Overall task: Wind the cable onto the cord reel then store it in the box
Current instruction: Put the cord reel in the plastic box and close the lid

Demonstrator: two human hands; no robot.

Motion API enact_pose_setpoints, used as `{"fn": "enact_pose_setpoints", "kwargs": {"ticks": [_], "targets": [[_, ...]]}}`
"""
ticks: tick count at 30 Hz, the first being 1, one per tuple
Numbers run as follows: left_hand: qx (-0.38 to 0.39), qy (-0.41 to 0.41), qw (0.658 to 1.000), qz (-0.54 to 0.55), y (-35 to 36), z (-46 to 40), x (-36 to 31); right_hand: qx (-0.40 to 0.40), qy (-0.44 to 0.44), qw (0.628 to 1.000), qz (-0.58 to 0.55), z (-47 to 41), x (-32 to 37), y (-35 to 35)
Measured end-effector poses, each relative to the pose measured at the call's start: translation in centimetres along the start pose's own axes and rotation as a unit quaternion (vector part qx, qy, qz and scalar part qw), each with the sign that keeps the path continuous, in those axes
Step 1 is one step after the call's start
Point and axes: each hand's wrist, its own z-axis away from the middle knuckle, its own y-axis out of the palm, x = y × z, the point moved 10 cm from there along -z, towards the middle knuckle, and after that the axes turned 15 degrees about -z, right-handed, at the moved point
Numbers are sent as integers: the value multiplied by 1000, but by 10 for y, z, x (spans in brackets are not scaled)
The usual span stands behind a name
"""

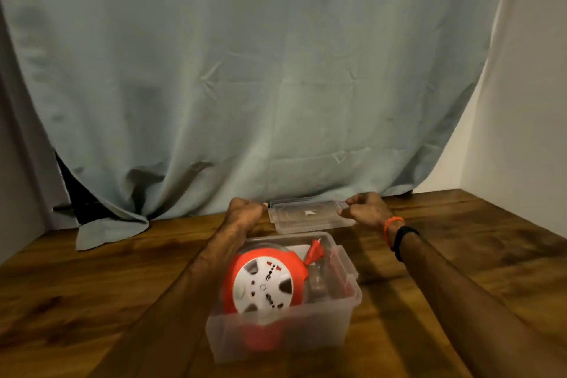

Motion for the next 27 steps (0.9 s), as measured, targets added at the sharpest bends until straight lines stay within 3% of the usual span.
{"fn": "enact_pose_setpoints", "kwargs": {"ticks": [9,15,27], "targets": [[66,-38,997,-14,63,-84,-13,-20,40,997,57,-98,-43,-3],[147,-89,983,-62,113,-118,-3,11,60,991,116,-152,-67,20],[186,-130,973,-53,132,-136,-1,-32,73,993,91,-174,-88,20]]}}
